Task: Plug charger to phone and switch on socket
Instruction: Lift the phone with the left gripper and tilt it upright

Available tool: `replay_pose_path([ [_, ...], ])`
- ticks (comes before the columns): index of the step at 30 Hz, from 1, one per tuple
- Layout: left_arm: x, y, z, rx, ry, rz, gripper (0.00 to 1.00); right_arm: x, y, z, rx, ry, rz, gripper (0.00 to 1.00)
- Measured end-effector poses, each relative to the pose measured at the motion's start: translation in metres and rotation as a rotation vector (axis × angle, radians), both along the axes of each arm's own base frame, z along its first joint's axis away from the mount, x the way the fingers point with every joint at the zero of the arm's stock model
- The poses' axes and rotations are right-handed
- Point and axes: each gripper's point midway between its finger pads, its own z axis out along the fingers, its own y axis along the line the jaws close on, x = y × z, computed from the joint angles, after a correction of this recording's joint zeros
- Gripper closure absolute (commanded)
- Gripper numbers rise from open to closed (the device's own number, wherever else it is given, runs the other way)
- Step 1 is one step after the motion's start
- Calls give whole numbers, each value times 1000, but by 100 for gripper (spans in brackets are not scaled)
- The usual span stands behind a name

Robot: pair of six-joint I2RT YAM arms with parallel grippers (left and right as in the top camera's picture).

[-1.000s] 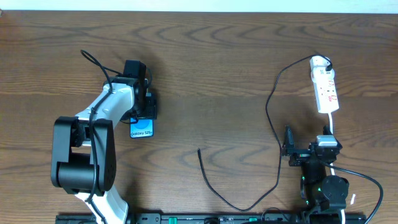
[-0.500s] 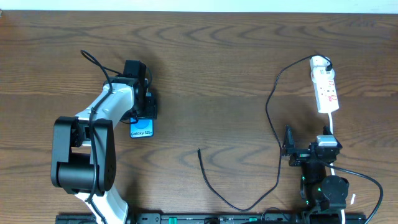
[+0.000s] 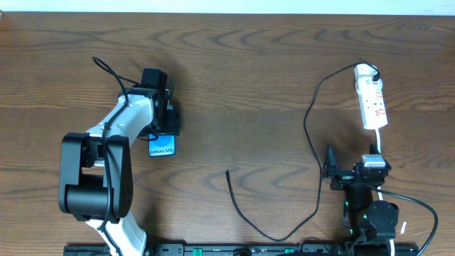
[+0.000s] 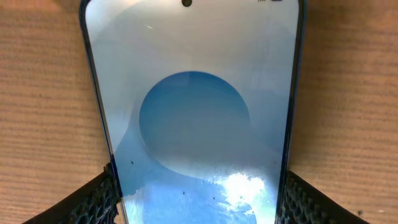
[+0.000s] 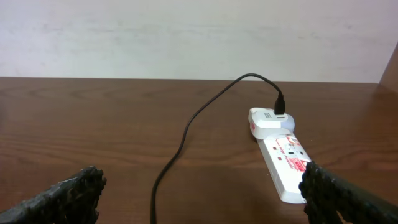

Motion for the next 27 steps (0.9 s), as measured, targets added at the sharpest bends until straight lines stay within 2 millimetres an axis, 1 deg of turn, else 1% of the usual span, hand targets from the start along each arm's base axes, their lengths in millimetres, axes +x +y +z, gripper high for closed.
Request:
replay_pose_path([
  [4, 4, 0, 2, 1, -5, 0, 92, 0, 0, 0, 0, 0, 0, 1],
  [10, 16, -1, 13, 3, -33, -3, 93, 0, 0, 0, 0, 0, 0, 1],
  [14, 16, -1, 17, 3, -35, -6, 93, 0, 0, 0, 0, 0, 0, 1],
  [18, 17, -3, 32, -16, -71, -9, 93, 0, 0, 0, 0, 0, 0, 1],
  [20, 19, -11, 42, -62, -94, -16, 93, 0, 0, 0, 0, 0, 0, 1],
  [23, 23, -32, 56, -182, -134, -37, 92, 0, 0, 0, 0, 0, 0, 1],
  [25, 28, -51, 63, -302, -156, -36, 92, 0, 0, 0, 0, 0, 0, 1],
  [27, 31, -66, 69, -399, -164, -16, 93, 0, 0, 0, 0, 0, 0, 1],
])
